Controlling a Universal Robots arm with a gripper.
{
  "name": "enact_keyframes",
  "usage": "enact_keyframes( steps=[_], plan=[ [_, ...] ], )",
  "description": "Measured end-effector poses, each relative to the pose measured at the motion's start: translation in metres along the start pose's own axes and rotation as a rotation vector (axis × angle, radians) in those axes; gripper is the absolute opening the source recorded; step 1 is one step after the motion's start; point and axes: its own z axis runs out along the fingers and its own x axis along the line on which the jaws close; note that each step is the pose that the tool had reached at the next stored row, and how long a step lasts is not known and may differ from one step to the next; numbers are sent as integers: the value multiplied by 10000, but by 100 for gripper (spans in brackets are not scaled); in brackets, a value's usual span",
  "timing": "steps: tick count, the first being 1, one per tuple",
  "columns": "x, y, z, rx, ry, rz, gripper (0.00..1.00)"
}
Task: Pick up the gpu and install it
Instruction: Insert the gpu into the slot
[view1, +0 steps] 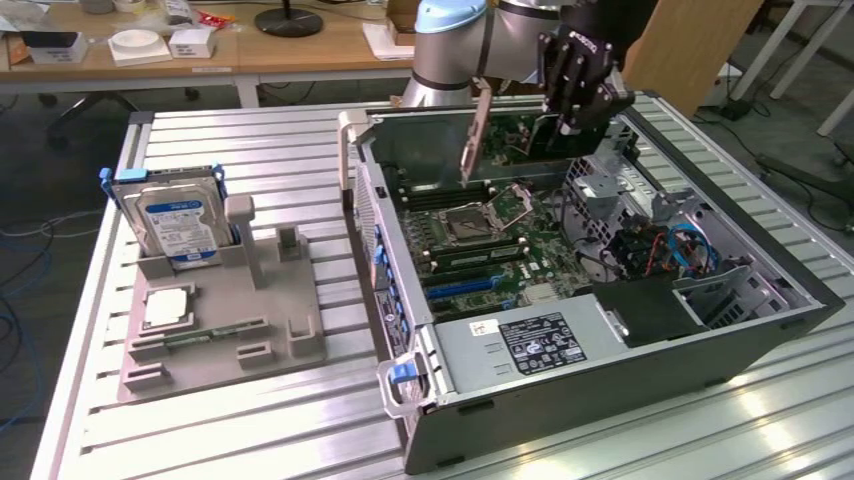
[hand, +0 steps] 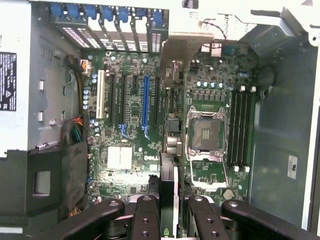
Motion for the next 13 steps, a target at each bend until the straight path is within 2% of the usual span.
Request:
enact_keyframes(
  steps=[2,13],
  plan=[
    [0,0,0,-3,2,-135,27],
    [0,0,0,-2,1,-68,27]
  ],
)
